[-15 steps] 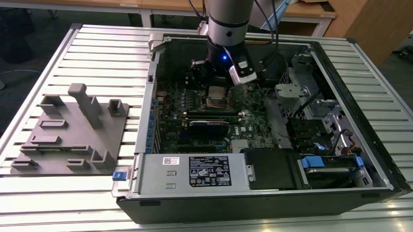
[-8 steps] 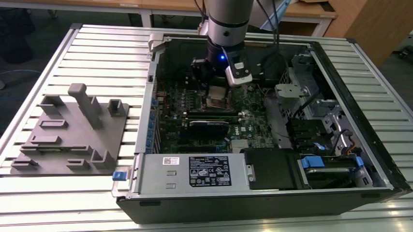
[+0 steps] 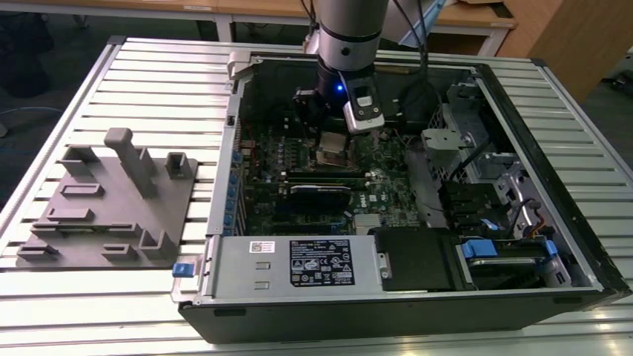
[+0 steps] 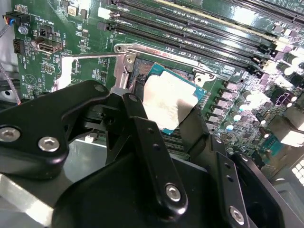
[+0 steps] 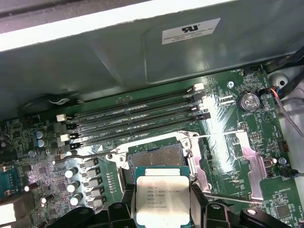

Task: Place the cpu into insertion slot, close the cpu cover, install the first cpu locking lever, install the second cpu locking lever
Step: 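Place the cpu into insertion slot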

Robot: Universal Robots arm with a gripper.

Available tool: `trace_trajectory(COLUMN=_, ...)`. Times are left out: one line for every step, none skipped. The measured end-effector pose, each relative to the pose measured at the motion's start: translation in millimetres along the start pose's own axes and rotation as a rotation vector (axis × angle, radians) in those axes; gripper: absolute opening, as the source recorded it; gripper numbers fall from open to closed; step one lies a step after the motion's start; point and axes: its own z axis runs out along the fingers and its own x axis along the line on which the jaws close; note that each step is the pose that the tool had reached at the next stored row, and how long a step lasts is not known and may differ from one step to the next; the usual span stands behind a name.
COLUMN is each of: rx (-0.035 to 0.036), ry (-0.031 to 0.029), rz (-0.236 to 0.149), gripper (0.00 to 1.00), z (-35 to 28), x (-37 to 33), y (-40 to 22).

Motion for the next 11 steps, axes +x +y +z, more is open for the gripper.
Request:
trace_trajectory(rx=0.0000, ry=0.0000, rz=0.000, gripper=0.54, z=0.0, x=0.0, y=0.0)
trace_trajectory(rx=0.0000, ry=-0.0001, rz=0.001, gripper=0.54, z=0.0, x=0.0, y=0.0)
trace_trajectory(rx=0.0000, ry=-0.0003, rz=0.005, gripper=0.54, z=0.0, x=0.0, y=0.0)
trace_trajectory(rx=0.0001, ry=-0.0006, rz=0.009, gripper=0.54, z=0.0, x=0.0, y=0.0)
trace_trajectory(rx=0.0001, ry=-0.0011, rz=0.017, gripper=0.54, z=0.1, x=0.0, y=0.0)
trace_trajectory(rx=0.0002, ry=-0.0018, rz=0.029, gripper=0.54, z=0.1, x=0.0, y=0.0)
trace_trajectory(rx=0.0005, ry=-0.0028, rz=0.045, gripper=0.54, z=0.2, x=0.0, y=0.0)
trace_trajectory(rx=0.0006, ry=-0.0038, rz=0.060, gripper=0.54, z=0.3, x=0.0, y=0.0)
trace_trajectory(rx=0.0007, ry=-0.0045, rz=0.072, gripper=0.54, z=0.3, x=0.0, y=0.0)
trace_trajectory(rx=0.0006, ry=-0.0047, rz=0.075, gripper=0.54, z=0.3, x=0.0, y=0.0)
trace_trajectory(rx=0.0006, ry=-0.0047, rz=0.075, gripper=0.54, z=0.3, x=0.0, y=0.0)
